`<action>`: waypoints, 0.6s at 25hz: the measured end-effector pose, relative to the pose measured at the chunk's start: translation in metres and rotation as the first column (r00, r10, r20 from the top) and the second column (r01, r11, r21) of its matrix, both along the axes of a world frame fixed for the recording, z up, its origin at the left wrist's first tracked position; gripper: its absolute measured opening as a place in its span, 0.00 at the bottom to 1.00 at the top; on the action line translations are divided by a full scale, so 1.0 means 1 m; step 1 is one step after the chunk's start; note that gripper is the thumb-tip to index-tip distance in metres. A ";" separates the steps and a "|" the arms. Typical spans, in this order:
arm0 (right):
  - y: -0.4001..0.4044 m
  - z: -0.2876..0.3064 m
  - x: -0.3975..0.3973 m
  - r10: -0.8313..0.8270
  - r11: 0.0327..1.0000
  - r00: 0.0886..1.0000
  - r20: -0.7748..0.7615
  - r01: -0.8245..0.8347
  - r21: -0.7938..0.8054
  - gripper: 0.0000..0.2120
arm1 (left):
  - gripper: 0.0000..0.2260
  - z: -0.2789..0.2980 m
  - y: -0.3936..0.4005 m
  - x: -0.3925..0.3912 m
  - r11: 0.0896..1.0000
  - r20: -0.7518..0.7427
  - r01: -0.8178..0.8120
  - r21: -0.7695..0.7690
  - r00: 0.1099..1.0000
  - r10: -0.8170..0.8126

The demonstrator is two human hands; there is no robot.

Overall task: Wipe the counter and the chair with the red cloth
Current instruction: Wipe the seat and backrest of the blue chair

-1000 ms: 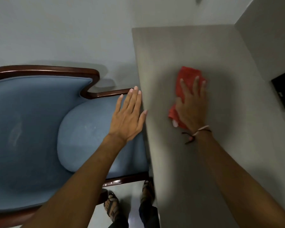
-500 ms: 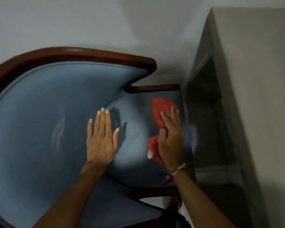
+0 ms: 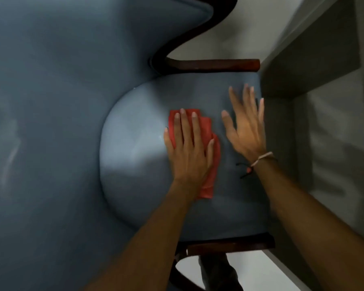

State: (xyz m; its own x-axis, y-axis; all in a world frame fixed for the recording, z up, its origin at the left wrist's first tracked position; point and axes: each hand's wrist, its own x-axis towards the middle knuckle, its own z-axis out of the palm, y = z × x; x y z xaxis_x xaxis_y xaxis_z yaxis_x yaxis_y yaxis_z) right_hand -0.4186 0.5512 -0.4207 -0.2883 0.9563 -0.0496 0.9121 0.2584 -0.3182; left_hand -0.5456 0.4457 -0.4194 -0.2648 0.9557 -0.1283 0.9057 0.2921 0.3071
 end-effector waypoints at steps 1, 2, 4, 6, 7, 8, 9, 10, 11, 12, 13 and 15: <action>0.008 -0.009 -0.004 0.022 1.000 0.998 0.059 -0.022 -0.009 0.30 | 0.32 -0.011 0.001 0.002 1.000 -0.019 -0.027 0.003 0.999 0.027; 0.013 -0.019 -0.007 0.035 0.999 0.995 0.098 -0.035 -0.005 0.30 | 0.31 -0.021 -0.002 0.003 0.999 -0.033 -0.013 0.043 0.999 0.014; 0.015 -0.029 -0.008 0.025 0.998 0.994 0.111 -0.031 0.051 0.30 | 0.27 -0.029 -0.019 0.003 0.970 -0.024 0.173 0.171 0.985 -0.171; 0.016 -0.030 -0.006 0.022 0.997 0.997 0.075 -0.028 0.074 0.29 | 0.25 -0.028 -0.048 0.005 0.834 -0.009 0.490 0.255 0.864 -0.504; 0.017 -0.029 -0.004 0.020 0.998 0.999 0.047 -0.023 0.057 0.29 | 0.24 -0.024 -0.060 0.002 0.726 -0.028 0.642 0.247 0.753 -0.657; 0.016 -0.028 -0.003 0.019 0.999 1.000 0.018 -0.020 0.037 0.28 | 0.23 -0.019 -0.063 -0.005 0.623 -0.052 0.751 0.219 0.646 -0.761; 0.016 -0.028 -0.003 0.024 0.999 1.000 -0.005 -0.024 0.029 0.28 | 0.23 -0.014 -0.052 -0.020 0.546 -0.072 0.816 0.190 0.566 -0.821; 0.017 -0.028 -0.003 0.033 0.999 0.999 -0.013 -0.032 0.035 0.28 | 0.23 -0.011 -0.030 -0.036 0.521 -0.090 0.836 0.170 0.540 -0.837; 0.017 -0.030 -0.001 0.038 0.998 0.999 -0.012 -0.037 0.046 0.28 | 0.24 -0.007 -0.002 -0.053 0.553 -0.102 0.820 0.152 0.569 -0.816; 0.017 -0.031 0.000 0.040 0.997 0.999 -0.016 -0.039 0.061 0.28 | 0.25 -0.004 0.030 -0.073 0.618 -0.117 0.777 0.118 0.629 -0.769; 0.017 -0.032 0.000 0.034 0.997 0.999 -0.022 -0.032 0.075 0.28 | 0.26 -0.001 0.062 -0.095 0.690 -0.145 0.720 0.071 0.692 -0.707; 0.015 -0.034 0.000 0.012 0.994 1.000 -0.022 -0.010 0.109 0.27 | 0.27 0.005 0.114 -0.134 0.786 -0.193 0.619 -0.009 0.770 -0.608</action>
State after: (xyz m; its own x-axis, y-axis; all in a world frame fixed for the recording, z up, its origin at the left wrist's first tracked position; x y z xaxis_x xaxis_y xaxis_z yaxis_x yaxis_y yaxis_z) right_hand -0.4191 0.5667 -0.4549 -0.2986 0.9524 0.0610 0.9020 0.3025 -0.3081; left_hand -0.6797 0.5593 -0.4139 0.3673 0.9264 -0.0835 0.9262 -0.3560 0.1241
